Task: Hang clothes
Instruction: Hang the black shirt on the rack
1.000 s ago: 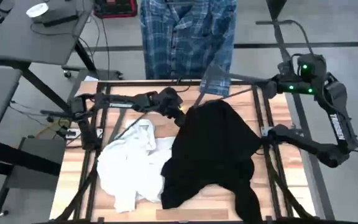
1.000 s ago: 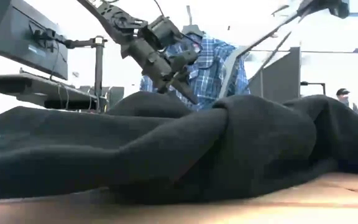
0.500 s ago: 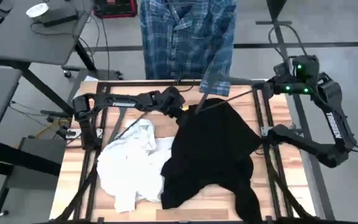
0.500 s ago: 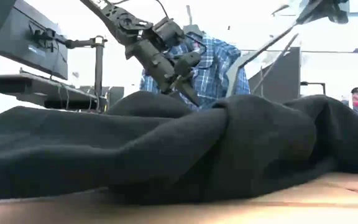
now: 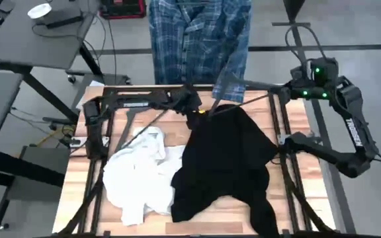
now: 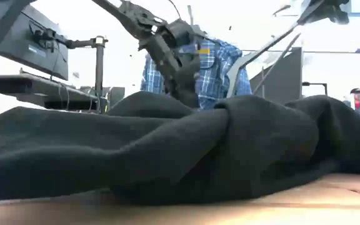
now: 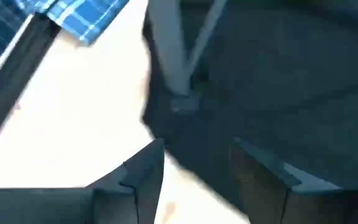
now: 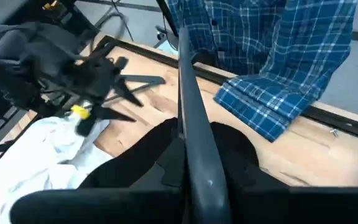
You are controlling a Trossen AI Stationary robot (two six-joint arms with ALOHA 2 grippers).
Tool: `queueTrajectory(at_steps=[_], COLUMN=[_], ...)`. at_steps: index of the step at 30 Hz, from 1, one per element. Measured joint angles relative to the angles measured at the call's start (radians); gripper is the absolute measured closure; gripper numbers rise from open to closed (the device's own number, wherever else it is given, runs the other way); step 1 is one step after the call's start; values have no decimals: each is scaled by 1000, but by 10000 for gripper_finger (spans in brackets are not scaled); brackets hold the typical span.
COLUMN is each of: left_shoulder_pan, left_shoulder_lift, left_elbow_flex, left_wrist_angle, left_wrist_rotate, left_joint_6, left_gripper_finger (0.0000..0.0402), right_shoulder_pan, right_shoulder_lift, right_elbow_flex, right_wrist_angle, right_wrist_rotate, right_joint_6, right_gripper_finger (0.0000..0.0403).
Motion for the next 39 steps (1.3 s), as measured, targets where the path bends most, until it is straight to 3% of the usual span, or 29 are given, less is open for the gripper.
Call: queueTrajectory(at_steps=[4,8,13,17,24,29,32,39], left_shoulder_pan=[-1,-9,-29,-30,-57,-96,-122,-129], left_shoulder_lift=[93,184,280,306,320,327,347,427], left_elbow_flex=[85,185,299,375,379,378,381,441], left_wrist_angle=[-48,-119,-225,-287,-333,-293,-254,-339], left_wrist_rotate=[21,77,-19,-27,-24,-55,-133,-186], left_joint_6=[160,164,206,284,473,453,448,415], left_gripper_finger=[240,240,240,240,240,240,240,240], right_shoulder_pan=[0,0,0,0,0,0,0,3], right_shoulder_lift=[-2,-7,-13,-13,-12,-12,-12,-13], right_elbow_flex=[0,0,0,0,0,0,0,0], right_wrist_angle=[-12,-28,-35,-36,-36,-33,-33,-33], right_wrist_rotate=[0,0,0,0,0,-1,-1,-5], right_joint_6=[0,1,3,3,0,-5,-6,-8], right_gripper_finger=[374,374,374,374,374,374,374,374])
